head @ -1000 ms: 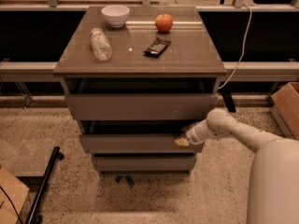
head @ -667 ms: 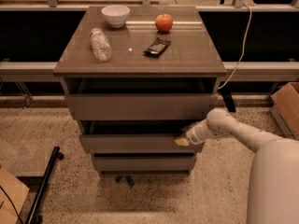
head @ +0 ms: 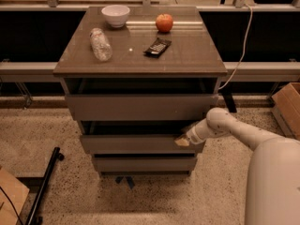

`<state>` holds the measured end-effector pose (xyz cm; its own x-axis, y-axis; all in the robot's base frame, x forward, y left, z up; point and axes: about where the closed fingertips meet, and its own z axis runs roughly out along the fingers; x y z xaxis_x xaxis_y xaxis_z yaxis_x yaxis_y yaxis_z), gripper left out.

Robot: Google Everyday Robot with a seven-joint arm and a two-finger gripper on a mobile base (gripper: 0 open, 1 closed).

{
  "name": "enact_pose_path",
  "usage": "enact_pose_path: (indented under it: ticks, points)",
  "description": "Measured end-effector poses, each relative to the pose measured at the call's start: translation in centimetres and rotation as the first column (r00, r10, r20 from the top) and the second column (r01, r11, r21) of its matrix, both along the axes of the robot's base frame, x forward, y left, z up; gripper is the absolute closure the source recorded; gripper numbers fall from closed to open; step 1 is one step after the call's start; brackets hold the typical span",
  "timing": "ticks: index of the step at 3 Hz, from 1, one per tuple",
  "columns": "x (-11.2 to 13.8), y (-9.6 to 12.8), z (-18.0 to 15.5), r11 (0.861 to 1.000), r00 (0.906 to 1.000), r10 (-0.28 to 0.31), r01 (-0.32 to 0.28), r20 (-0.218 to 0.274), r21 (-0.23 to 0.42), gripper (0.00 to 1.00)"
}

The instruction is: Open middle drawer

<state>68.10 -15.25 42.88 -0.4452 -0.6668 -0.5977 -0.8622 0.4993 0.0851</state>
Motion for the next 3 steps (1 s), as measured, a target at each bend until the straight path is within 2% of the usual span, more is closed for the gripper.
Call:
enact_pose_path:
  ticks: [1, 2, 3]
  points:
    - [0.0, 0.0, 0.0, 1.000, 1.0000, 0.000, 0.000, 0.000, 0.000, 0.11]
    - [0.0, 0.0, 0.0, 1.000, 1.0000, 0.000, 0.000, 0.000, 0.000, 0.15]
    - [-3.5, -1.1, 0.1, 0.999, 0.9985, 0.023, -0.025, -0.049, -0.024, 0.39]
